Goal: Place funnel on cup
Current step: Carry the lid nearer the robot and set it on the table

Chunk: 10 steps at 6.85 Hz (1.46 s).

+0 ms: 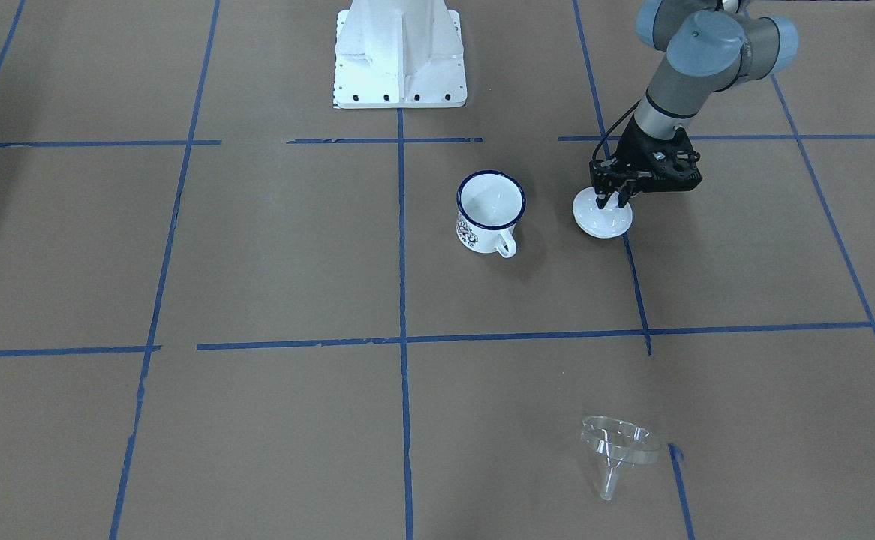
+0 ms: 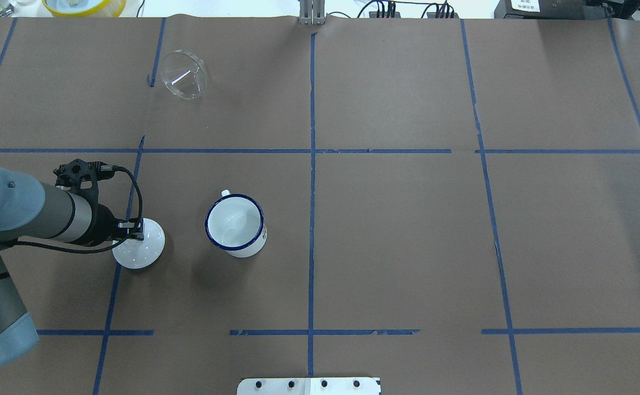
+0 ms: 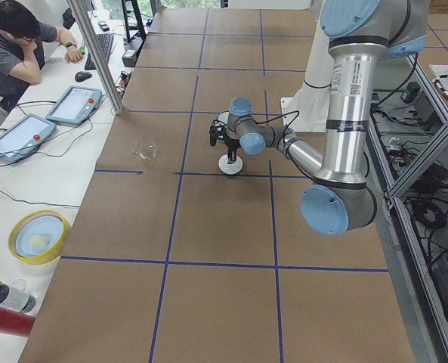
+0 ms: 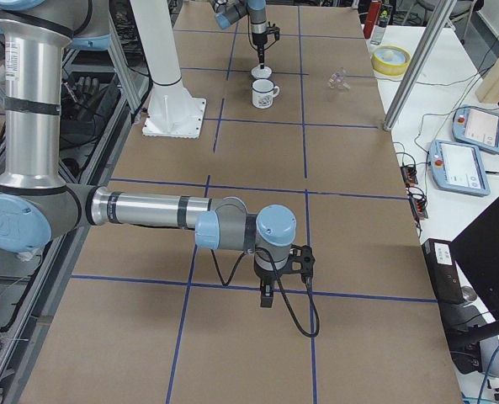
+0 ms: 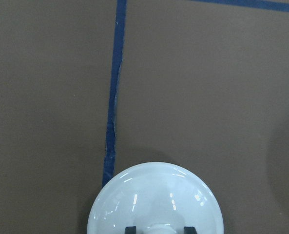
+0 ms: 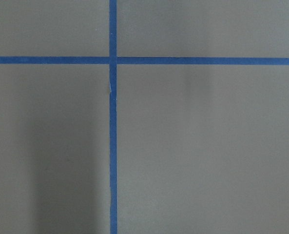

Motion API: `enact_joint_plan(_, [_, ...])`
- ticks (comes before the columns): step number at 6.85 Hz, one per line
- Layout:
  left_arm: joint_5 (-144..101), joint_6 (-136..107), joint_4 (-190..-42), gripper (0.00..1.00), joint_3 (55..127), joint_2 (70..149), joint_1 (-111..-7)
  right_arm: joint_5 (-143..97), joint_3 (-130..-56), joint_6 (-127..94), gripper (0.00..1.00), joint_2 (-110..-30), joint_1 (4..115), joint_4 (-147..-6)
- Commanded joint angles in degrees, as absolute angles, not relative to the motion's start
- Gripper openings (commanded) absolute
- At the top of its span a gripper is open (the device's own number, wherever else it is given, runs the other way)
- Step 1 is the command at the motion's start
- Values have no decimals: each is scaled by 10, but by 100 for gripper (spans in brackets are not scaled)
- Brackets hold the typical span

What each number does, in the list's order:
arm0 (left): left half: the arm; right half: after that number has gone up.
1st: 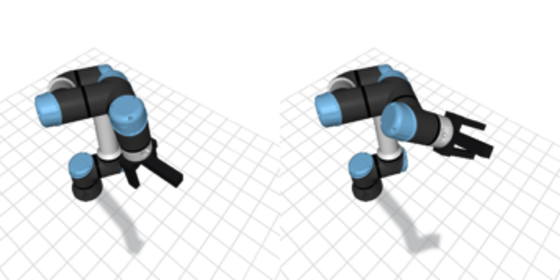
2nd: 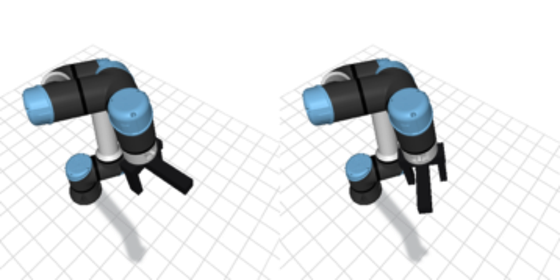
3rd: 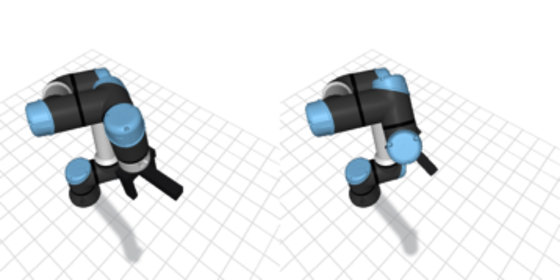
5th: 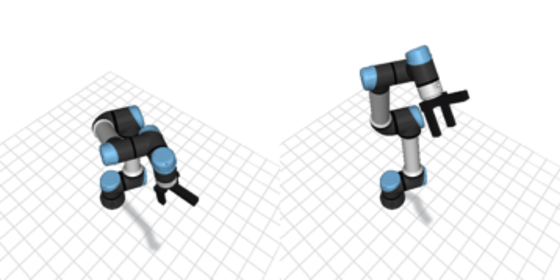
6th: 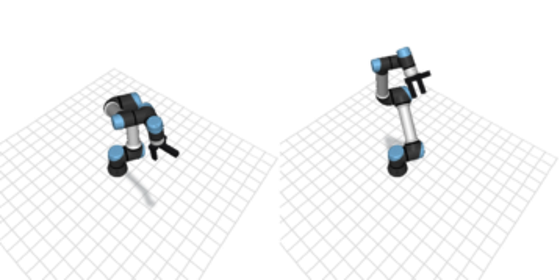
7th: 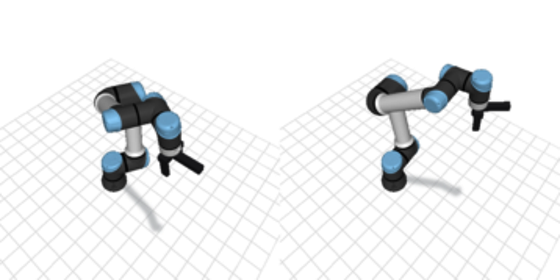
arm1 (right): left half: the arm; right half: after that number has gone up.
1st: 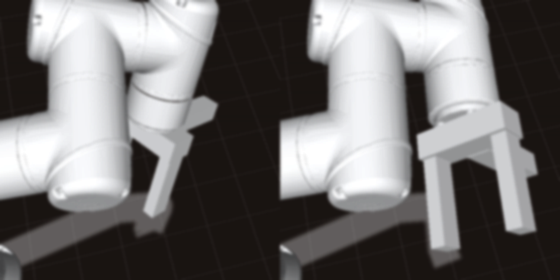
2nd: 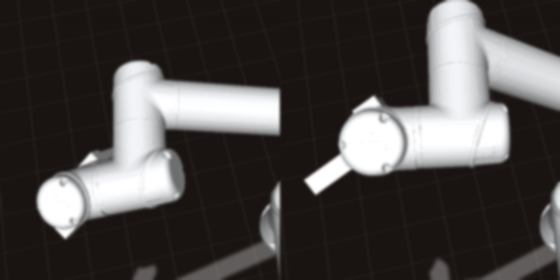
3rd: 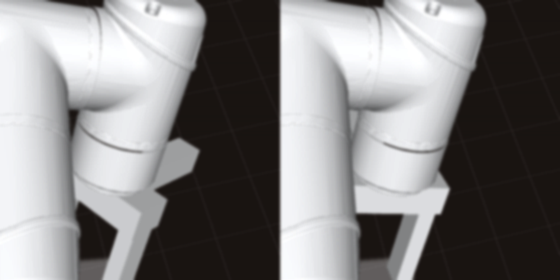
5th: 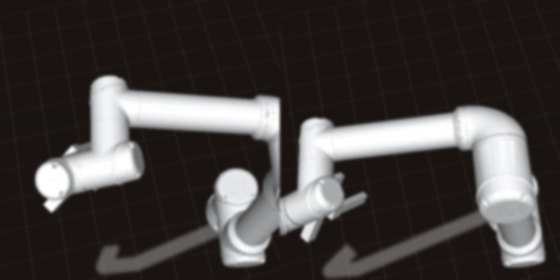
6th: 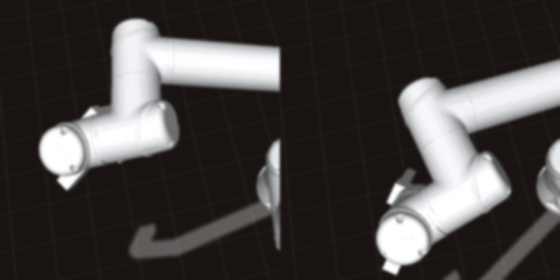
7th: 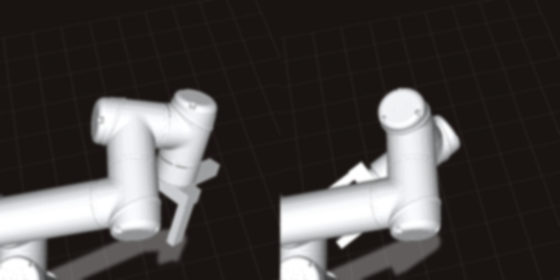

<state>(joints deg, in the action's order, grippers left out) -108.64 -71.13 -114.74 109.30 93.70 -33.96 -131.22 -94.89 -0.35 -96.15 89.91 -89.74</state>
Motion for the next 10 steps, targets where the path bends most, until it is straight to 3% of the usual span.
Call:
enact_joint_plan(1, [-1088,-711,-1149,15,1086,940,-337,-1312,-949,-4,100,-962,899,-897])
enact_joint_plan(2, [-1087,-711,-1149,99,1086,940,-337,-1312,-948,-4,100,-962,899,-897])
enact_joint_plan(6, [-1086,-708,-1131,100,1127,935,-345,-1312,-949,-4,100,-962,899,-897])
enact_joint_plan(10, [-1093,-769,-1019,100,1127,1060,-437,-1312,-949,-4,100,-962,899,-897])
